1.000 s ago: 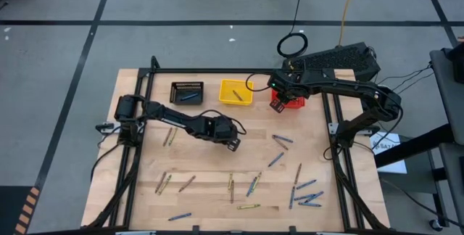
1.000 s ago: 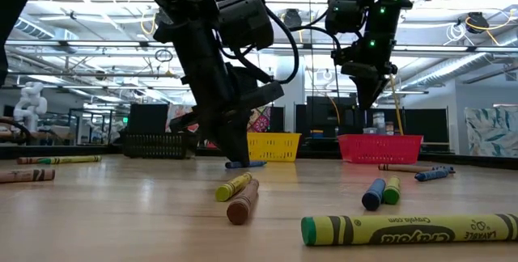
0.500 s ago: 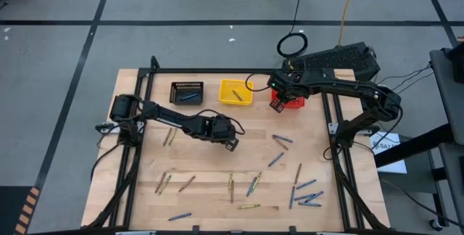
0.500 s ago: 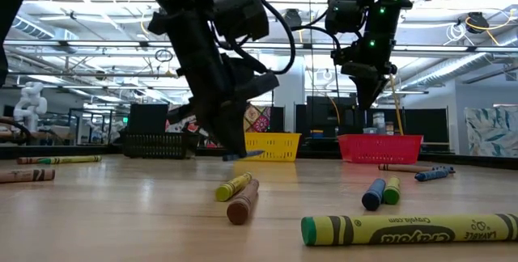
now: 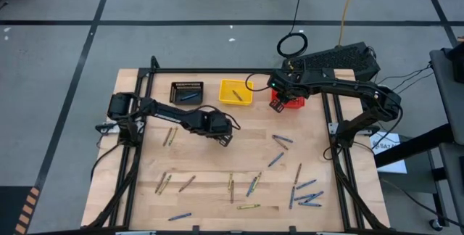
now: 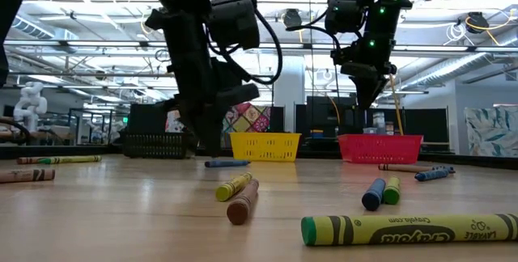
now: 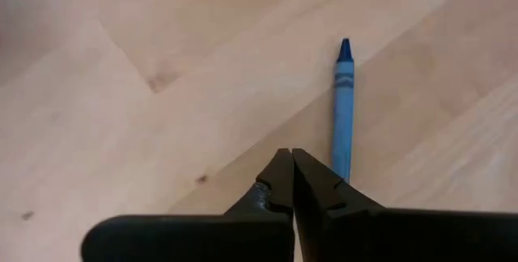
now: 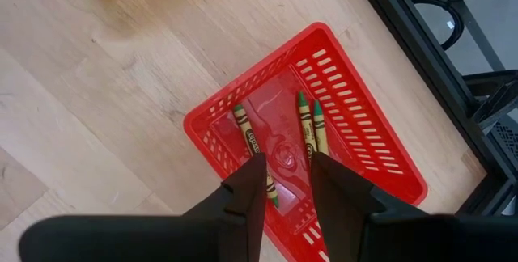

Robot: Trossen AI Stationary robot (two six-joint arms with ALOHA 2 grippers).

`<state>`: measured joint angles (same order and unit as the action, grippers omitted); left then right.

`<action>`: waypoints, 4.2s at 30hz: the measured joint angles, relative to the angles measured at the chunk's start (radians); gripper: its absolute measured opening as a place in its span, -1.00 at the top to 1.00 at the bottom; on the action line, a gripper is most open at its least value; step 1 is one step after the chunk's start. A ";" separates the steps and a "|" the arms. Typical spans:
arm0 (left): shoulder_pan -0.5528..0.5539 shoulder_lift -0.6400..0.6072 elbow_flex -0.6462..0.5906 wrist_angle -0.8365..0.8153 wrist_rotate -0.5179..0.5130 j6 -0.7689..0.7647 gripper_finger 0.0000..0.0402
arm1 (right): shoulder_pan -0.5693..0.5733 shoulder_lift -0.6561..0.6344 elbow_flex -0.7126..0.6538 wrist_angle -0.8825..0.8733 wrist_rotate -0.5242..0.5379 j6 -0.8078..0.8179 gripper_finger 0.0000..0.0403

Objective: Sort crayons
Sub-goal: Put the blue crayon into the black bin

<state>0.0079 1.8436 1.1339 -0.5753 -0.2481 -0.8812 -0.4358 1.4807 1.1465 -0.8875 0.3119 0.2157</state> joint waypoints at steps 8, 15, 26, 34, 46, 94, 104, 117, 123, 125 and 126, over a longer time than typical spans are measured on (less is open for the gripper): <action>0.004 -0.029 0.002 0.021 0.011 0.017 1.00 | 0.000 0.000 0.000 0.011 0.000 0.000 0.57; 0.004 -0.029 0.002 0.027 0.052 0.052 0.92 | 0.000 0.000 0.000 0.019 0.000 0.000 0.57; 0.003 -0.029 0.002 0.038 0.090 0.052 0.63 | 0.000 0.000 0.000 0.019 0.000 0.000 0.57; 0.000 -0.006 0.002 0.054 0.091 0.074 0.62 | 0.000 0.000 0.000 0.019 0.000 0.005 0.57; -0.003 0.013 0.003 0.094 0.119 0.103 0.62 | 0.000 0.000 0.000 0.019 0.000 0.007 0.57; -0.035 -0.046 -0.002 -0.061 -0.017 0.131 1.00 | 0.000 0.000 0.000 0.023 0.000 0.000 0.57; 0.034 -0.180 0.000 -0.218 -0.055 0.192 1.00 | 0.000 0.000 0.000 0.025 0.000 0.000 0.57; 0.201 -0.268 0.001 -0.458 -0.089 0.324 1.00 | 0.000 0.000 -0.008 0.024 -0.001 -0.023 0.57; 0.279 -0.269 -0.009 -0.470 -0.111 0.408 1.00 | 0.000 0.000 -0.038 0.023 -0.002 -0.045 0.57; 0.311 -0.269 -0.009 -0.469 -0.130 0.446 1.00 | 0.000 0.000 -0.047 0.023 -0.002 -0.045 0.57; 0.328 -0.269 -0.009 -0.465 -0.133 0.470 1.00 | 0.000 0.000 -0.050 0.022 -0.002 -0.045 0.57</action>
<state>0.3363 1.5745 1.1252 -1.0404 -0.3814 -0.4112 -0.4358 1.4807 1.0964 -0.8658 0.3096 0.1703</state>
